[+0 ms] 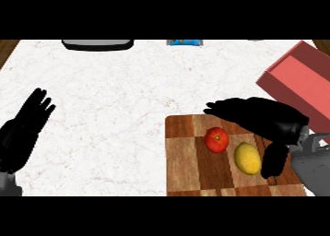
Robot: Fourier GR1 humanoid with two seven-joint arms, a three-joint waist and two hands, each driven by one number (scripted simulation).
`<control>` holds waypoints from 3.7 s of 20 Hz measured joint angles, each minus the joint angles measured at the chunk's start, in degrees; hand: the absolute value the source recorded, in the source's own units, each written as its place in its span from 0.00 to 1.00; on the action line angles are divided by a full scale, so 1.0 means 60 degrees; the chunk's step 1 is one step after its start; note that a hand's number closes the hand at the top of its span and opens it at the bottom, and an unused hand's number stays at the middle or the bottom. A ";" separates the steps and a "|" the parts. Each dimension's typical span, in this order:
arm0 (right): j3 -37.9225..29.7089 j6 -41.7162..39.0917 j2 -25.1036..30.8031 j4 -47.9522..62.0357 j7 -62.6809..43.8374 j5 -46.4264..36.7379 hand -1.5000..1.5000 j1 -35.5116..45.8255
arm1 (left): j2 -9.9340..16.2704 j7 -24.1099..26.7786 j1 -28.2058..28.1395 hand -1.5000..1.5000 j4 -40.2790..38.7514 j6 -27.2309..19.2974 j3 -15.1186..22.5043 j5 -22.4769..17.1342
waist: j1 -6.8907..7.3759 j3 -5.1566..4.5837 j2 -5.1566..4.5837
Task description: Pick the tomato from the cutting board and place it in the cardboard box
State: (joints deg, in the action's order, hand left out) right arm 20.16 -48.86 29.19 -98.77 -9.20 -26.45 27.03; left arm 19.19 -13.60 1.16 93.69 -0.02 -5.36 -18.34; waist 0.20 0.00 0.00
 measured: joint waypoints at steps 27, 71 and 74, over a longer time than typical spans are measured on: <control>0.0081 0.0087 -0.1900 0.0823 0.1124 -0.3587 0.00 -0.0240 | -0.0762 -0.0193 0.0125 0.50 -0.0039 0.0585 -0.0611 0.0711 | 0.0000 0.0000 0.0001; -0.1128 0.2529 -0.2891 0.3411 0.2857 -0.6558 1.00 -0.0825 | -0.1214 -0.0454 0.0112 0.50 0.0250 0.1098 -0.1243 0.1040 | -0.0038 -0.0011 0.0038; -0.2060 0.2784 -0.2876 0.3462 0.2044 -0.6459 1.00 -0.1164 | -0.1231 -0.0429 0.0141 0.50 0.0167 0.1085 -0.1233 0.1078 | -0.0114 -0.0017 0.0042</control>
State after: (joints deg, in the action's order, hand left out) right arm 7.80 -32.16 11.93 -78.00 3.06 -65.20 20.04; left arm 11.80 -16.17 2.00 94.69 6.49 -12.75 -11.88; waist -0.48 -0.10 0.25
